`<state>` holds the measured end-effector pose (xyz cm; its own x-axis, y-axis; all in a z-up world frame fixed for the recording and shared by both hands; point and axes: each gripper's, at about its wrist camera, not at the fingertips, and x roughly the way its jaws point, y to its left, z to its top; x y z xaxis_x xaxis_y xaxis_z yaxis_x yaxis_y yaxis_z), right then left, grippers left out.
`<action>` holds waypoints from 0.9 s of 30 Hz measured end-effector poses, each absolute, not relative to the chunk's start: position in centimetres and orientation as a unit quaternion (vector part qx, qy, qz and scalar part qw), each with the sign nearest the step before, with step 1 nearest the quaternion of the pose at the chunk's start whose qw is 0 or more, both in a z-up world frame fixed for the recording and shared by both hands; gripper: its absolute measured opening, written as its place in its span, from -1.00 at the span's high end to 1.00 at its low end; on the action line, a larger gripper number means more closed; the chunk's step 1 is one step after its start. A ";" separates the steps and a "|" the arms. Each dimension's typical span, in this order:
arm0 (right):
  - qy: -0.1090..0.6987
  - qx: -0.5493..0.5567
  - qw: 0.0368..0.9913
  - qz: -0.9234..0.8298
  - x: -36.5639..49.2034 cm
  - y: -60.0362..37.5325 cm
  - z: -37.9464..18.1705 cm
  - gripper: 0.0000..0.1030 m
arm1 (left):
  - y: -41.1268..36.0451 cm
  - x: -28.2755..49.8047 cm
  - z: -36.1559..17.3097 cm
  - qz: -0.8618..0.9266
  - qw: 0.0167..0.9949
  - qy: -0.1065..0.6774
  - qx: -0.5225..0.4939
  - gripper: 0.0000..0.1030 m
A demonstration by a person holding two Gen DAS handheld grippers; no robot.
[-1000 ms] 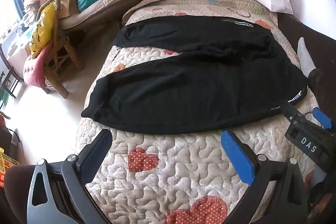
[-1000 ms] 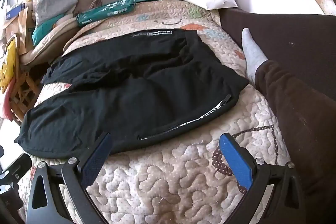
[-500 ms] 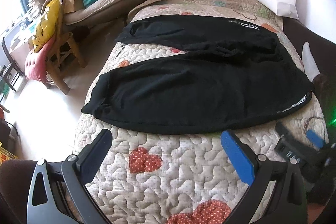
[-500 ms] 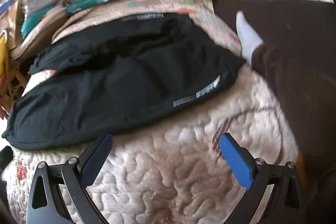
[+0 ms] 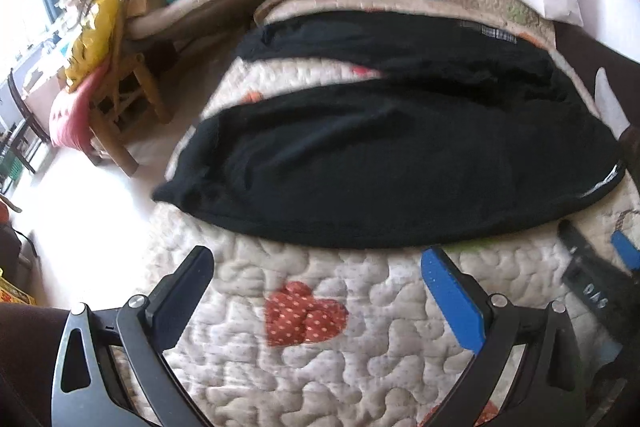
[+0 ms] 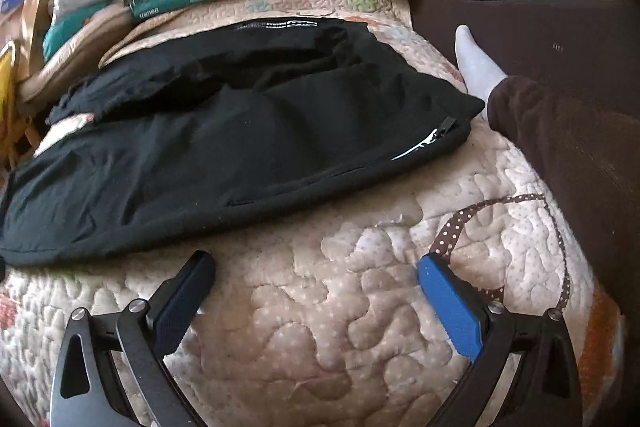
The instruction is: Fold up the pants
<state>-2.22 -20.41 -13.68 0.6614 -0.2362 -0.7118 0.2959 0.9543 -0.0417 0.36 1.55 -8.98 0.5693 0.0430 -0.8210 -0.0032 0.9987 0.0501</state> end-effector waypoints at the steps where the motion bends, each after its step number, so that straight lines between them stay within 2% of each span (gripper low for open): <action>1: 0.385 0.039 0.911 -0.146 -2.4 -20.4 -13.7 -1.00 | 1.4 0.6 -9.4 0.012 0.882 0.470 0.018 -1.00; 10: 0.386 0.036 0.910 -0.148 -2.2 -20.1 -13.6 -1.00 | 1.2 0.9 -11.2 0.016 0.880 0.475 0.000 -1.00; 18: 0.387 0.034 0.910 -0.148 -2.1 -20.2 -13.6 -1.00 | 0.9 -0.3 -12.0 0.033 0.902 0.429 -0.010 -1.00; 27: 0.387 0.034 0.909 -0.148 -2.1 -20.2 -13.6 -1.00 | 0.7 -0.8 -12.2 0.042 0.908 0.417 -0.013 -1.00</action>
<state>-2.14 -20.19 -13.63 0.6566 -0.2421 -0.7143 0.2952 0.9540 -0.0520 -0.84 0.73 -12.24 0.6482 0.0651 -0.7586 -0.0873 0.9961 0.0108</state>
